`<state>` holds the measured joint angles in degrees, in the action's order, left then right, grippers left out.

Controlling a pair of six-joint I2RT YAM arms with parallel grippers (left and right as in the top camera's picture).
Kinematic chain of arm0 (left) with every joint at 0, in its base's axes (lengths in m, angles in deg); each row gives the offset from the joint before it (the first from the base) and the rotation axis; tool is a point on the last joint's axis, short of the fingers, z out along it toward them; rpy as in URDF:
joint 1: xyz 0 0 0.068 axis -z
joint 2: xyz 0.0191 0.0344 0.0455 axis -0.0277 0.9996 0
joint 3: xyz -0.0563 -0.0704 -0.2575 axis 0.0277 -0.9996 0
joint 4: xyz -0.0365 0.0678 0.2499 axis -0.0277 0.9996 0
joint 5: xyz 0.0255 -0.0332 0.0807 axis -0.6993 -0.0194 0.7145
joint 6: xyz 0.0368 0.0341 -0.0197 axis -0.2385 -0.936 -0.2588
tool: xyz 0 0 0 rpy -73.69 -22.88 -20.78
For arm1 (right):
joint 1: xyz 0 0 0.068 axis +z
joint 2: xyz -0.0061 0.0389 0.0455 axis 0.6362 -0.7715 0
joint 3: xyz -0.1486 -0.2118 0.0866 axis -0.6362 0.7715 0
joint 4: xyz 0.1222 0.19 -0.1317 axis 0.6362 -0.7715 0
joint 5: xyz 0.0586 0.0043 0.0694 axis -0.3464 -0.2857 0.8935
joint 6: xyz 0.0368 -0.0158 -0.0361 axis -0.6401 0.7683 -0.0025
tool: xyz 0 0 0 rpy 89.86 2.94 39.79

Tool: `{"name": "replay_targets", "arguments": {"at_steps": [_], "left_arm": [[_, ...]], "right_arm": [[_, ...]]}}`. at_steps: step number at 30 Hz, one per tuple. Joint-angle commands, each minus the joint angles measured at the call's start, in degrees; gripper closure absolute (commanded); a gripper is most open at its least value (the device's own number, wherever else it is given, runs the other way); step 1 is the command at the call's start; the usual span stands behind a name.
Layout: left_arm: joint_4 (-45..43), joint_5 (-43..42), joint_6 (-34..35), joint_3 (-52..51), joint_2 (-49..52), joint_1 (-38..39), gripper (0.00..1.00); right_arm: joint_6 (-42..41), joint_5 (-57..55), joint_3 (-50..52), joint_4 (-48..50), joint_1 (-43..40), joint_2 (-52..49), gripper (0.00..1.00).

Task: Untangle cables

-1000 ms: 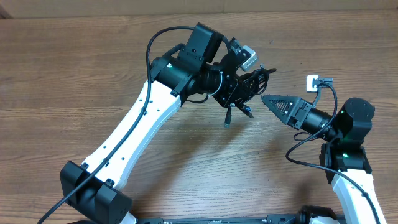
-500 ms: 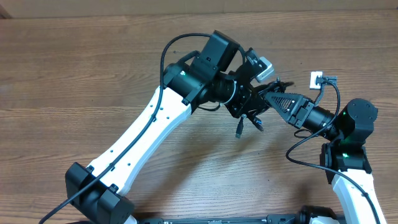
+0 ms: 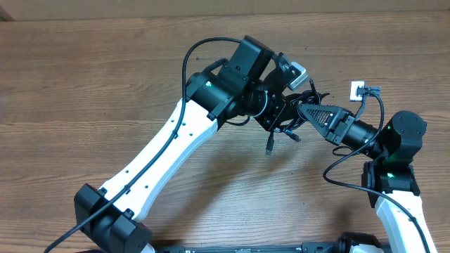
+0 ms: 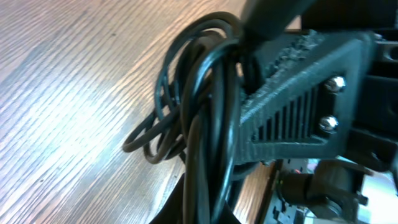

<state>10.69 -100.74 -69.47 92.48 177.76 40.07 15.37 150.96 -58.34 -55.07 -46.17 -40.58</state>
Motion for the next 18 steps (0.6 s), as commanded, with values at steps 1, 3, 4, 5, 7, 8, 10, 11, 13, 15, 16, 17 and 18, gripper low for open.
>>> {"name": "replay_targets", "arguments": {"at_steps": [1,3,4,5,7,8,10,11,13,15,16,17,18], "left_arm": [[-0.55,8.52,5.03,0.02,-0.42,-0.24,0.96],[-0.81,8.9,5.86,0.02,-0.42,-0.24,0.96],[-0.94,8.9,6.03,0.02,-0.42,-0.24,0.96],[-1.03,8.87,6.05,0.02,-0.42,-0.24,0.96],[-1.09,8.9,6.34,0.02,-0.42,-0.24,0.96],[-1.07,8.87,6.47,0.02,-0.42,-0.24,0.96],[-1.05,8.83,6.45,0.02,-0.42,-0.2,0.96],[-1.03,8.79,6.45,0.02,-0.42,-0.2,0.96],[-1.03,8.63,6.43,0.02,-0.42,-0.2,0.96],[-1.05,8.63,6.43,0.02,-0.42,-0.2,0.96],[-1.09,8.63,6.43,0.02,-0.42,-0.2,0.96],[-1.09,8.63,6.43,0.02,-0.42,-0.2,0.96],[-1.11,8.63,6.43,0.02,-0.42,-0.2,0.96]], "right_arm": [[-0.98,1.81,-0.83,-0.26,0.22,0.44,0.96],[-1.01,1.84,-0.83,-0.87,0.22,0.44,0.96],[-1.01,1.86,-0.83,-0.94,0.22,0.44,0.95],[-1.01,1.99,-0.83,-0.94,0.22,0.44,0.95],[-1.01,2.12,-0.83,-0.94,0.22,0.44,0.94],[-1.01,2.27,-0.83,-0.92,0.22,0.44,0.89],[-0.98,2.27,-0.83,-0.92,0.22,0.44,0.83],[-0.96,2.25,-0.83,-0.92,0.22,0.44,0.84],[-0.96,2.23,-0.83,-0.9,0.22,0.44,0.86],[-0.94,2.23,-0.83,-0.9,0.2,0.44,0.96],[-0.68,2.23,-0.83,-0.87,0.22,0.44,0.96],[-0.26,2.23,-0.83,-0.87,0.2,0.44,0.96],[-0.02,2.21,-0.83,-0.87,0.2,0.44,0.96]]}}
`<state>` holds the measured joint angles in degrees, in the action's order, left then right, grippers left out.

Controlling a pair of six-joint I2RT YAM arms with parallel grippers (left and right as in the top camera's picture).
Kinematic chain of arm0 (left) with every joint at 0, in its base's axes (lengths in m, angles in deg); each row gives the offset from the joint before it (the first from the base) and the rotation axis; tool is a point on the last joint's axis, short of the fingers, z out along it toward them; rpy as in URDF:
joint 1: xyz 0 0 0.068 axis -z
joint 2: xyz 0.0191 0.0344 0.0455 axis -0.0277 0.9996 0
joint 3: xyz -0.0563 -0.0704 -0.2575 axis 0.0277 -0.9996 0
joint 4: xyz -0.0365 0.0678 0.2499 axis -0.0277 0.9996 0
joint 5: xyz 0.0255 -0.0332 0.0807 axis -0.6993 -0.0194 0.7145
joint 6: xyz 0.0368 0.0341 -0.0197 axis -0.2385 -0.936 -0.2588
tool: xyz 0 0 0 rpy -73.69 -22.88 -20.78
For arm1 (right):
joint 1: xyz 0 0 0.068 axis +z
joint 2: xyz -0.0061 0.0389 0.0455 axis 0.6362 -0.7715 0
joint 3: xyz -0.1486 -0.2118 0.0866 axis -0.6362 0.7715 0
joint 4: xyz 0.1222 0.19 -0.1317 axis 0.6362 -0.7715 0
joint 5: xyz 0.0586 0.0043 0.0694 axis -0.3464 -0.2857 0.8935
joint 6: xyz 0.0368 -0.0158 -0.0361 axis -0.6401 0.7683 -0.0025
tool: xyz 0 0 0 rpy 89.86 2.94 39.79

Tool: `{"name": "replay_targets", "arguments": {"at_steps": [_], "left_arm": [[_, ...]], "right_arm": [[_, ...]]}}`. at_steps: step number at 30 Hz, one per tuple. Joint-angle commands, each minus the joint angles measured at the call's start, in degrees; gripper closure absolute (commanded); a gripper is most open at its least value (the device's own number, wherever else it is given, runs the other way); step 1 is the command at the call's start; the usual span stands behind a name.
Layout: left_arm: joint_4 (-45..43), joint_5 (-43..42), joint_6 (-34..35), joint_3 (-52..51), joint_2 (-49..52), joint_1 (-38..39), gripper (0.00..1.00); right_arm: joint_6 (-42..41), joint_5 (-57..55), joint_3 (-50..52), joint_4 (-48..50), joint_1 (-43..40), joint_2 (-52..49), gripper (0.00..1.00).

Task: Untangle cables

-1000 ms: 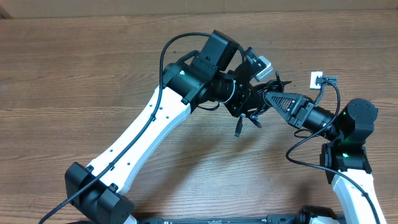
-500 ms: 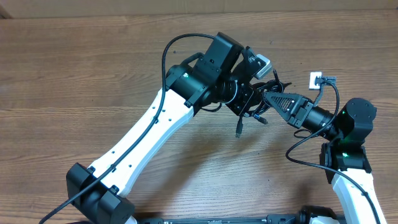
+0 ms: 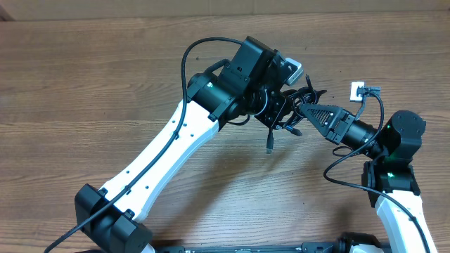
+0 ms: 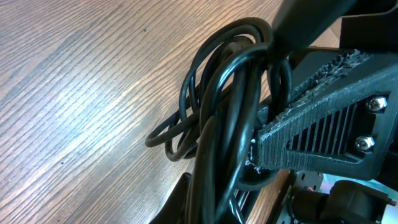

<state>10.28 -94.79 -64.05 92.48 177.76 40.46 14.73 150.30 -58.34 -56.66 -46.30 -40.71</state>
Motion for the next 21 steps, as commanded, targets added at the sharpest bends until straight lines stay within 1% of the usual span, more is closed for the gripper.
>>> {"name": "replay_targets", "arguments": {"at_steps": [1,7,10,15,21], "left_arm": [[-0.7,2.71,1.01,0.02,-0.42,-0.59,0.96],[-0.79,4.13,1.36,0.02,-0.42,-0.66,0.96],[-0.76,9.79,5.46,0.02,-0.42,-0.63,0.96],[-0.68,19.89,13.97,0.02,-0.42,-0.63,0.96],[-0.37,23.39,18.97,0.02,-0.42,-0.59,0.95]], "right_arm": [[0.59,2.86,-0.83,0.72,0.35,0.57,0.96],[0.0,2.91,-0.83,0.44,0.35,0.57,0.96],[-0.81,2.95,-0.83,-0.83,0.35,0.57,0.96],[-0.74,3.1,-0.83,-6.49,0.35,0.57,0.96],[-0.81,3.13,-0.83,-7.93,0.35,0.57,0.96]]}}
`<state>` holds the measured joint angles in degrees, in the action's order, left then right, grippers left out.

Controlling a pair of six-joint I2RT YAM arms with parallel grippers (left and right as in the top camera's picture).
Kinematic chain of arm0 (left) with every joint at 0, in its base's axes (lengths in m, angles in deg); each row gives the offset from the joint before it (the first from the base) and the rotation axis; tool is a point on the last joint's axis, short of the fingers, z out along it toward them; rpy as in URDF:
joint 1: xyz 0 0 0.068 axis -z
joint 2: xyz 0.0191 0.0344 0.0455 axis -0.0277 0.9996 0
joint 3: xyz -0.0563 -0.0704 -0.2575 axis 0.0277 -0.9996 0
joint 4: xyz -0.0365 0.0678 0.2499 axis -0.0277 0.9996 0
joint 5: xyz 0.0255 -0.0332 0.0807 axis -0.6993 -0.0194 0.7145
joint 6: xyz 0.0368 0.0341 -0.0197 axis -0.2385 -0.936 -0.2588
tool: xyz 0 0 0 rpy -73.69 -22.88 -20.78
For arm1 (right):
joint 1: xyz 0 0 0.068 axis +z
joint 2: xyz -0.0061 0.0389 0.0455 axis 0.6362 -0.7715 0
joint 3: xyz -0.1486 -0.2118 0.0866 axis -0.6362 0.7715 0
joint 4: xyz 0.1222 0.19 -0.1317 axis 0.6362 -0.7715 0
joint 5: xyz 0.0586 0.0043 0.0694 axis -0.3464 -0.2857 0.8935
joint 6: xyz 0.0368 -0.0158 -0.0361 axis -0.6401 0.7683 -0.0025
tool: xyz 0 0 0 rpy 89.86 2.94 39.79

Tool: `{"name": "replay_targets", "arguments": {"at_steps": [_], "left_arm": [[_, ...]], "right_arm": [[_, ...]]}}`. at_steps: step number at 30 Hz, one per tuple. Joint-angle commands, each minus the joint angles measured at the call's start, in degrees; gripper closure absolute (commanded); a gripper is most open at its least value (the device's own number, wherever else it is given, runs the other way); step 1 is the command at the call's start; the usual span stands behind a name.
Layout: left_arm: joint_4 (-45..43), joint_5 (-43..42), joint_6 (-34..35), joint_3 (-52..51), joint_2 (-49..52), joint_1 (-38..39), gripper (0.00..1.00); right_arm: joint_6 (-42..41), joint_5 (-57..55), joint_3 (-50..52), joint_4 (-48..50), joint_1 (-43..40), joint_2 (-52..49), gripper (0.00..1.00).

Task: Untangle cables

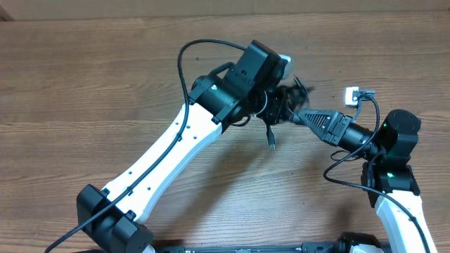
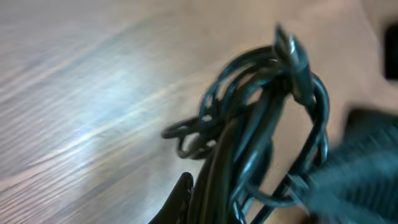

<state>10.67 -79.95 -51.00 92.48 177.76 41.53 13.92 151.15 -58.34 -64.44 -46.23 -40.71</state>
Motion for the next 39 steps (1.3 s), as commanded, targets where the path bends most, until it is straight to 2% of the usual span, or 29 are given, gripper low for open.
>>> {"name": "replay_targets", "arguments": {"at_steps": [1,8,11,14,17,21,23,29,34,37,39], "left_arm": [[-0.7,9.18,6.67,0.02,-0.42,-1.66,0.95],[0.15,10.49,7.45,0.02,-0.42,-1.66,0.96],[0.39,7.5,5.81,0.02,-0.42,-1.66,0.96],[0.61,0.46,1.22,0.02,-0.42,-1.66,0.96],[0.79,-6.51,-0.35,0.02,-0.42,-1.7,0.96],[0.02,-12.85,-0.35,0.02,-0.42,-1.84,0.96],[-0.04,-15.85,-0.33,0.02,-0.42,-2.05,0.96],[-0.04,-18.69,-0.31,0.02,-0.42,-2.08,0.96],[-0.07,-19.89,-0.37,0.02,-0.42,-1.99,0.96],[-0.02,-19.91,-0.48,0.02,-0.42,-1.99,0.96],[0.35,-19.89,-0.87,0.02,-0.42,-1.99,0.96]], "right_arm": [[0.0,2.27,-0.83,-0.5,0.28,0.57,0.96],[0.07,2.23,-0.81,-0.94,0.28,0.57,0.96],[0.72,1.75,-0.81,-0.94,0.26,0.57,0.96],[1.66,1.49,-0.81,-0.96,0.26,0.57,0.73],[1.75,-0.07,-0.81,-0.98,0.26,0.57,0.49],[1.75,-1.18,-0.81,-0.98,0.26,0.57,0.43],[1.77,-1.73,-0.81,-0.96,0.26,0.57,0.44],[1.77,-1.88,-0.81,-0.96,0.26,0.57,0.7],[1.77,-1.9,-0.81,-0.96,0.26,0.57,0.82],[1.75,-1.92,-0.81,-0.37,0.26,0.57,0.82],[1.75,-1.92,-0.81,-0.33,0.26,0.57,0.76]]}}
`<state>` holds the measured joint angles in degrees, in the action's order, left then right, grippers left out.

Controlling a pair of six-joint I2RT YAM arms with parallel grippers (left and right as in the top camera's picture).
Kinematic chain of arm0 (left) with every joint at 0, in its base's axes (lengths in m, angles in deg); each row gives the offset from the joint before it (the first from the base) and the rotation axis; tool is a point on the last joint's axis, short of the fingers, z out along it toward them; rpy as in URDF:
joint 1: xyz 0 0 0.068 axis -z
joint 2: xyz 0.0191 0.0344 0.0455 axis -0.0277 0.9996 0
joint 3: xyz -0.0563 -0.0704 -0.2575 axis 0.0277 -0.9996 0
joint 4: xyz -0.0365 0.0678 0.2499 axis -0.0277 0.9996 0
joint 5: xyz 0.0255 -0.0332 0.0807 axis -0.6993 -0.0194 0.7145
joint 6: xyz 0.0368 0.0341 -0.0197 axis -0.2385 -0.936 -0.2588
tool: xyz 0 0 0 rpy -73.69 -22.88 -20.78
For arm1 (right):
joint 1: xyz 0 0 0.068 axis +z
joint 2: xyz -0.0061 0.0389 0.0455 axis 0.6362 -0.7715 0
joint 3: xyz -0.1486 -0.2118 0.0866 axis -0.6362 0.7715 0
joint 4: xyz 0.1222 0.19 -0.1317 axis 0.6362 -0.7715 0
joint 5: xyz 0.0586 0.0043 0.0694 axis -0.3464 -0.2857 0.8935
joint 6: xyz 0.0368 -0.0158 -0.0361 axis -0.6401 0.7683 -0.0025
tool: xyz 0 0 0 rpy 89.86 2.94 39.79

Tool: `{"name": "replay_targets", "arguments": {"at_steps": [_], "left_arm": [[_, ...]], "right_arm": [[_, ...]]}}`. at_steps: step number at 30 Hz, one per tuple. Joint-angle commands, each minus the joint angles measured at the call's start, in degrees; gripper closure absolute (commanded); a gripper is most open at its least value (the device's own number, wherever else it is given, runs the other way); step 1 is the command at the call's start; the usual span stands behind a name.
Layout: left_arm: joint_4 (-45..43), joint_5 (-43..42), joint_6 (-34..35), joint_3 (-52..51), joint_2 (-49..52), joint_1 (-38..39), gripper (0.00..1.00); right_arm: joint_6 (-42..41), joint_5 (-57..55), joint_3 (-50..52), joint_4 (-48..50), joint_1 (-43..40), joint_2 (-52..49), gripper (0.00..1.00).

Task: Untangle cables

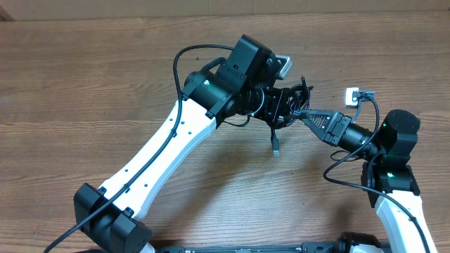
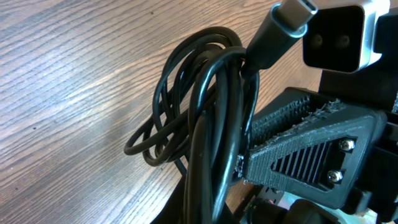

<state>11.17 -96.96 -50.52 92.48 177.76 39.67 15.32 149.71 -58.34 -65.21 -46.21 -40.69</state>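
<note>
A tangled bundle of black cables [image 1: 292,98] hangs above the table, and my left gripper [image 1: 280,107] is shut on it. In the left wrist view the loops [image 2: 199,124] rise from my left gripper [image 2: 208,214] at the bottom edge. A USB-C plug [image 2: 292,12] sticks out at the top, beside a white charger block [image 2: 336,34]. My right gripper [image 1: 301,112] points left into the bundle, its jaws closed to a point on a strand. Its ribbed black finger [image 2: 311,149] presses against the loops. One loose connector [image 1: 275,147] dangles below.
A small white adapter [image 1: 354,94] lies on the wooden table [image 1: 84,84] to the right, with a black cable running from it toward the right arm. The white charger block [image 1: 282,65] sits just above the left wrist.
The left wrist has turned a little, and the charger block and USB-C plug now show sharply in its view. The dangling connector hangs slightly lower. Both grippers stay at the bundle.
Both grippers were shut at the cable bundle right of the table's middle. Shortly after, they stood much the same. Then both arms and the bundle had shifted up and to the left, and the white adapter had shifted slightly left. Now they hold there, with loops still wound together.
</note>
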Motion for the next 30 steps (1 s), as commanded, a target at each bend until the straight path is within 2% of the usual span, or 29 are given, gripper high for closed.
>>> {"name": "replay_targets", "arguments": {"at_steps": [1,8,13,20,26,30], "left_arm": [[0.0,-2.91,-1.68,0.02,-0.42,-0.13,0.96],[0.07,-2.89,-1.68,0.02,-0.42,-0.13,0.96],[0.28,-2.91,-1.66,0.02,-0.42,-0.13,0.96],[0.26,-2.19,-1.7,0.02,-0.42,-0.13,0.96],[0.24,6.4,-1.62,0.02,-0.42,-0.13,0.96],[-0.04,11.93,-0.9,0.02,-0.42,-0.13,0.95]], "right_arm": [[0.35,-0.46,-0.81,0.44,0.24,0.55,0.74],[0.37,-0.7,-0.81,0.5,0.24,0.55,0.75],[0.35,-0.87,-0.81,0.87,0.24,0.55,0.96],[0.35,-0.85,-0.83,0.85,0.24,0.55,0.96],[-1.73,0.13,-0.81,-0.24,0.24,0.55,0.96],[-6.86,1.53,-0.81,-2.03,0.24,0.55,0.96]]}}
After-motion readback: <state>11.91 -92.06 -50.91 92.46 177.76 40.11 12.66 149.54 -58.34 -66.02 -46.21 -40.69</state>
